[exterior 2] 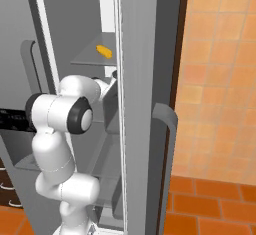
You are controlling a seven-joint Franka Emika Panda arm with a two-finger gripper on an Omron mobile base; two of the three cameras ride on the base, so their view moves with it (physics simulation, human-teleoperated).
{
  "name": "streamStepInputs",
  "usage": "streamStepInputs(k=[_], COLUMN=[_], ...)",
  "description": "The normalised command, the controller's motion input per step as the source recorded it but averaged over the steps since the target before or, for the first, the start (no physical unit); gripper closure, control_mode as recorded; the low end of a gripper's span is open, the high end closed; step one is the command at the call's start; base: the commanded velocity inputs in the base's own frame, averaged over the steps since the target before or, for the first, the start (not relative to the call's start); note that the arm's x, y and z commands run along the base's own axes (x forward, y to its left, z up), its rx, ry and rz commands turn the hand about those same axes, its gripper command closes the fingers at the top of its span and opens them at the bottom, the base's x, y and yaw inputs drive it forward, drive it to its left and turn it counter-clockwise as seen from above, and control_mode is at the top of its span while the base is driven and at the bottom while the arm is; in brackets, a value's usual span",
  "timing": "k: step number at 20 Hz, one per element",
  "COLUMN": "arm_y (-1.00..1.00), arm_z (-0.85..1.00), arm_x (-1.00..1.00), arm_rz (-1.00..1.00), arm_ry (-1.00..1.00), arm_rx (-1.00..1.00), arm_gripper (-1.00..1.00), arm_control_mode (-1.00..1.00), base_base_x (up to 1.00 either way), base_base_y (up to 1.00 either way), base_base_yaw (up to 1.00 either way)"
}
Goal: Place one corn and one steak in each tupperware on the nearby counter, to pack two identical lunches.
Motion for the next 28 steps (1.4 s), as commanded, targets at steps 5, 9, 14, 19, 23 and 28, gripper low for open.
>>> streamStepInputs(k=[5,9,14,19,23,28], arm_y=[0.00,0.00,0.00,0.00,-0.01,0.00], arm_z=[-0.45,-0.69,-0.12,-0.39,-0.18,-0.02], arm_x=[0.19,-0.01,-0.01,0.00,-0.02,-0.01], arm_rz=[0.00,0.00,0.00,0.00,0.00,0.00], arm_ry=[0.00,-0.08,-0.35,-0.11,-0.01,0.00], arm_rx=[-0.02,-0.01,0.00,0.00,0.00,0.00], arm_gripper=[-1.00,-1.00,-1.00,-1.00,-1.00,1.00], arm_control_mode=[-1.00,-1.00,-1.00,-1.00,-1.00,-1.00], base_base_x=[0.00,0.00,0.00,0.00,0.00,0.00], base_base_y=[0.00,0.00,0.00,0.00,0.00,0.00], base_base_yaw=[0.00,0.00,0.00,0.00,0.00,0.00])
